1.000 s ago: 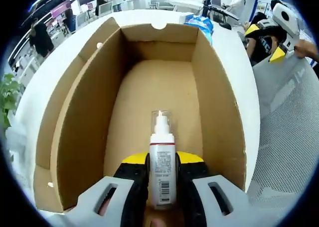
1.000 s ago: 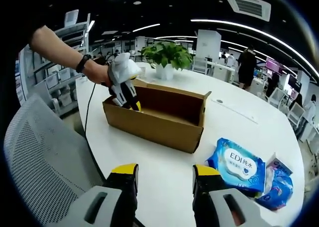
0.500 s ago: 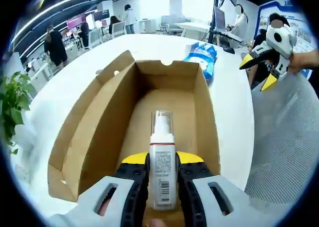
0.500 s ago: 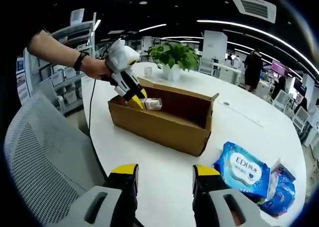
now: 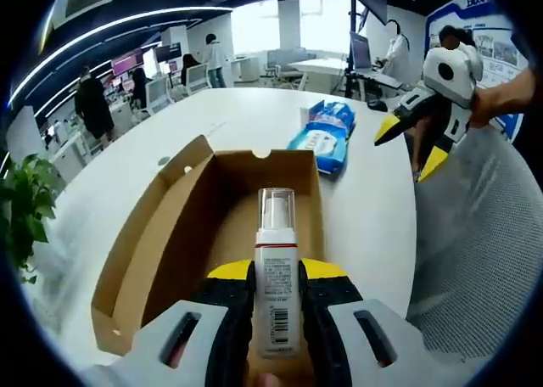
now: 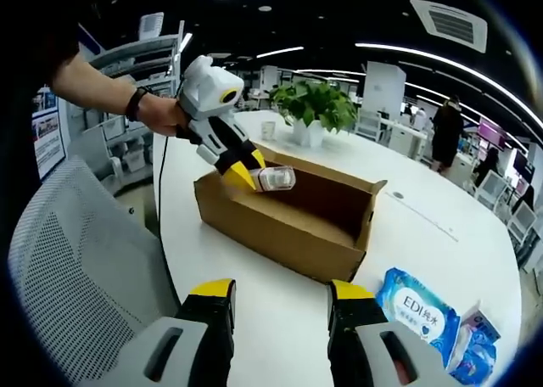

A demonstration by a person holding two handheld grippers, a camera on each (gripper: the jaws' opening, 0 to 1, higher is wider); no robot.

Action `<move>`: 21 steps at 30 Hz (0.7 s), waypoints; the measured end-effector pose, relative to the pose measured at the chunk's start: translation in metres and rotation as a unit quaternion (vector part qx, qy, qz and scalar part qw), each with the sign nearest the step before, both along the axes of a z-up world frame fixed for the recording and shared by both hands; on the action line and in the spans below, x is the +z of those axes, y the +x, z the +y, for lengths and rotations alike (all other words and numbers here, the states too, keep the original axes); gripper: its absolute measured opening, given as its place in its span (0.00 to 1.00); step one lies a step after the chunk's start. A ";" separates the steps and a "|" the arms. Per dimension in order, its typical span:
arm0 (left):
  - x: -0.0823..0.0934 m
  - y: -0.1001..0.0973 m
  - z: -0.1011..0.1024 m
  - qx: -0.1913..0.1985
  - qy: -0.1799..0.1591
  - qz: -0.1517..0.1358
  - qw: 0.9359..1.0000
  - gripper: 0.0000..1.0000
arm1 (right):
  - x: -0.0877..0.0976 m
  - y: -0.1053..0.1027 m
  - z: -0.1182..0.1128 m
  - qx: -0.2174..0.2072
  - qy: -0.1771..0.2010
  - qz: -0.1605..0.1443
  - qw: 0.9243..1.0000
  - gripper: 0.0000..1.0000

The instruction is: Operate the shoe box by opening the lid, removing the specified soft item, and placing it in the target area until the item is outside and the box remains undamaged.

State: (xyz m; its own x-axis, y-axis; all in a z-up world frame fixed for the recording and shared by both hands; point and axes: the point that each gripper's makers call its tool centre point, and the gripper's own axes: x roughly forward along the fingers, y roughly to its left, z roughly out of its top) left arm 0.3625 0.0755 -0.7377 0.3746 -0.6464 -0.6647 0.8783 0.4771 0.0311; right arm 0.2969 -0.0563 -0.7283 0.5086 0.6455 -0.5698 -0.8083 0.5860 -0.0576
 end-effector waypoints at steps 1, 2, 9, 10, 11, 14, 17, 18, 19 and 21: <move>0.002 -0.003 -0.004 -0.007 -0.001 -0.003 1.000 0.19 | 0.002 0.001 0.000 0.003 0.001 -0.001 1.000 0.41; 0.003 -0.005 -0.006 -0.011 -0.001 -0.006 1.000 0.19 | 0.003 0.002 0.001 0.006 0.001 -0.001 1.000 0.41; 0.013 -0.020 -0.026 -0.046 -0.002 -0.015 0.999 0.19 | 0.014 0.008 0.003 0.030 0.004 -0.010 0.999 0.41; 0.013 -0.019 -0.028 -0.048 -0.004 -0.019 0.999 0.19 | 0.015 0.008 0.003 0.035 0.005 -0.010 0.999 0.41; 0.015 -0.018 -0.030 -0.051 -0.004 -0.024 0.998 0.19 | 0.015 0.008 0.004 0.039 0.004 -0.011 0.999 0.41; 0.022 -0.020 -0.038 -0.057 -0.011 -0.033 0.998 0.19 | 0.018 0.010 0.005 0.055 0.002 -0.013 0.998 0.41; 0.027 -0.021 -0.045 -0.066 -0.017 -0.038 0.997 0.19 | 0.022 0.012 0.006 0.068 0.000 -0.017 0.998 0.41; 0.026 -0.022 -0.047 -0.070 -0.017 -0.038 0.997 0.19 | 0.023 0.013 0.007 0.072 0.000 -0.018 0.997 0.41; 0.027 -0.023 -0.049 -0.073 -0.017 -0.039 0.996 0.19 | 0.024 0.014 0.007 0.076 -0.001 -0.019 0.997 0.41; 0.028 -0.027 -0.053 -0.082 -0.016 -0.041 0.996 0.19 | 0.026 0.015 0.007 0.085 -0.001 -0.020 0.996 0.41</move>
